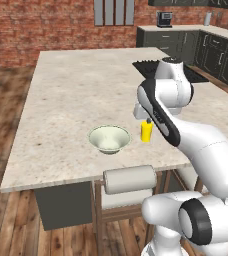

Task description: Place the cup inside the bowl on the dining table and move the bowl to any counter.

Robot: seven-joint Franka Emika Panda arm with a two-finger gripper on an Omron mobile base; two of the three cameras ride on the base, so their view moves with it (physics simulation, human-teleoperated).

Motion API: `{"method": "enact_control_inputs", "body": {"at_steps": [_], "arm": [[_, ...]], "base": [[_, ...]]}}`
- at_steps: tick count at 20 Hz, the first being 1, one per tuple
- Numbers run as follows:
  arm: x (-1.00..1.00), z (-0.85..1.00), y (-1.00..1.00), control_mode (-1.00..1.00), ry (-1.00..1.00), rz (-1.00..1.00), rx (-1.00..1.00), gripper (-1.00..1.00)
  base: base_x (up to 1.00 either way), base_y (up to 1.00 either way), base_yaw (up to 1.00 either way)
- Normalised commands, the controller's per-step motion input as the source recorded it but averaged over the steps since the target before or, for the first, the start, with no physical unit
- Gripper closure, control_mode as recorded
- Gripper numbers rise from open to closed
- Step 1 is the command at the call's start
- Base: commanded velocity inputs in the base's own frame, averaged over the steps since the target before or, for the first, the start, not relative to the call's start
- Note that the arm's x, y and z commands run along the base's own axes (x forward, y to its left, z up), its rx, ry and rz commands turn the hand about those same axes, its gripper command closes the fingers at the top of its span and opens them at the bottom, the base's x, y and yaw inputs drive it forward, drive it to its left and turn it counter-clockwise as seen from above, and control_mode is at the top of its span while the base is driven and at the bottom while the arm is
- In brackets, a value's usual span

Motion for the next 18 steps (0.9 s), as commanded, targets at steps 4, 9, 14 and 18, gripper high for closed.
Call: {"method": "enact_control_inputs", "body": {"at_steps": [4, 9, 14, 18], "arm": [[0.09, 0.0, 0.0, -1.0, 0.0, 0.0, 0.0, -1.0], [0.12, 0.0, -0.02, -1.0, 0.0, 0.0, 0.0, -1.0], [0.12, 0.0, -0.18, -1.0, 0.0, 0.0, 0.0, -1.0], [0.08, 0.0, -0.12, -1.0, 0.0, 0.0, 0.0, -1.0]], "base": [[0.0, 0.0, 0.0], [0.0, 0.0, 0.0], [0.0, 0.0, 0.0], [0.0, 0.0, 0.0]]}}
